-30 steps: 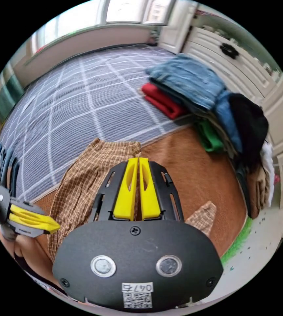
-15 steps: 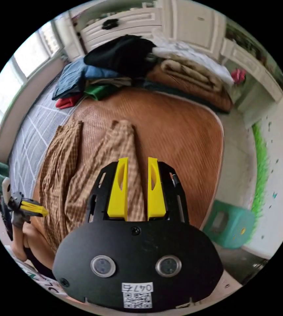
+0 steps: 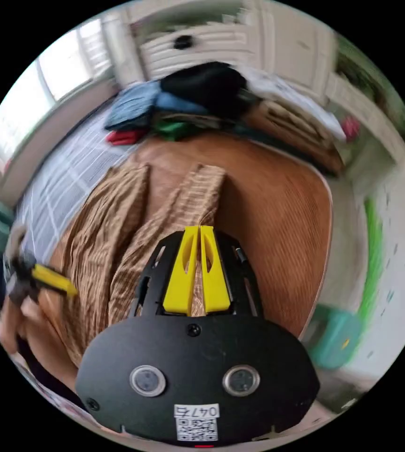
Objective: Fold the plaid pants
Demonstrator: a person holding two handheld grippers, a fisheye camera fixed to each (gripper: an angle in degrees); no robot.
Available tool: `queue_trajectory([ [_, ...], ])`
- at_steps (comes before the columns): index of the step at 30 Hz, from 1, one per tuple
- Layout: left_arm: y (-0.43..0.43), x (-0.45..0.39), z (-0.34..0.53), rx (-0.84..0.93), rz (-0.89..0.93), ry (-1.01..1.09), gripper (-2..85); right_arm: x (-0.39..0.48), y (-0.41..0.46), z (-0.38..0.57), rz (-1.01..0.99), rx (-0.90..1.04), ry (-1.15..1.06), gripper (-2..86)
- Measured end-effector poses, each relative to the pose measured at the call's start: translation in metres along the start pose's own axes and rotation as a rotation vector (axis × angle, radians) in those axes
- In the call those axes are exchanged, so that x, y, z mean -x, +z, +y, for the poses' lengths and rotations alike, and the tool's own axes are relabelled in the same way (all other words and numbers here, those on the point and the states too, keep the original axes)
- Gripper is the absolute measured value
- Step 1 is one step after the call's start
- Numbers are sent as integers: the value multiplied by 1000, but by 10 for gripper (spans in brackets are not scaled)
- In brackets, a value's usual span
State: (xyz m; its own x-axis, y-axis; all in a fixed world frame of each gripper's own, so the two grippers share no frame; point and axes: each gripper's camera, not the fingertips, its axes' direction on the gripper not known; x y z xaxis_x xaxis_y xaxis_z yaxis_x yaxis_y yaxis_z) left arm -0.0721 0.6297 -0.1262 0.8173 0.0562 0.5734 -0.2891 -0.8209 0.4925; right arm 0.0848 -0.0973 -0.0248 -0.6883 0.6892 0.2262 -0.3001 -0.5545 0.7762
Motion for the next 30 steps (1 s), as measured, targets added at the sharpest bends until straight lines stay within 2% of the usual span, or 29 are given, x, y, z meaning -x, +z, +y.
queue_trajectory([
  [3,-8,3,-2,-9,5,-17,-10,112,0,4,-44,33,-450,18],
  [5,-9,4,-2,2,18,-28,-10,142,5,11,-153,81,-535,56],
  [8,-13,2,-3,14,31,-28,-10,136,4,5,-324,109,-467,74],
  [12,-25,-7,-8,21,19,-5,-10,95,-8,-16,-249,-9,-280,67],
  [14,-32,-13,-11,8,11,12,-10,88,-2,-35,-243,-9,-227,72],
  [19,-52,-27,-13,-19,-22,39,-10,114,50,-89,-207,147,-256,96],
  [22,-59,-31,-15,-3,-18,28,-10,129,82,-110,-248,205,-262,45],
  [25,-68,-37,-18,6,-16,22,-10,137,85,-125,-394,229,-307,6],
  [28,-81,-48,-24,-2,-26,24,-10,118,60,-142,-279,177,-302,5],
  [30,-92,-59,-30,-18,-35,28,-10,64,42,-155,-44,134,-79,18],
])
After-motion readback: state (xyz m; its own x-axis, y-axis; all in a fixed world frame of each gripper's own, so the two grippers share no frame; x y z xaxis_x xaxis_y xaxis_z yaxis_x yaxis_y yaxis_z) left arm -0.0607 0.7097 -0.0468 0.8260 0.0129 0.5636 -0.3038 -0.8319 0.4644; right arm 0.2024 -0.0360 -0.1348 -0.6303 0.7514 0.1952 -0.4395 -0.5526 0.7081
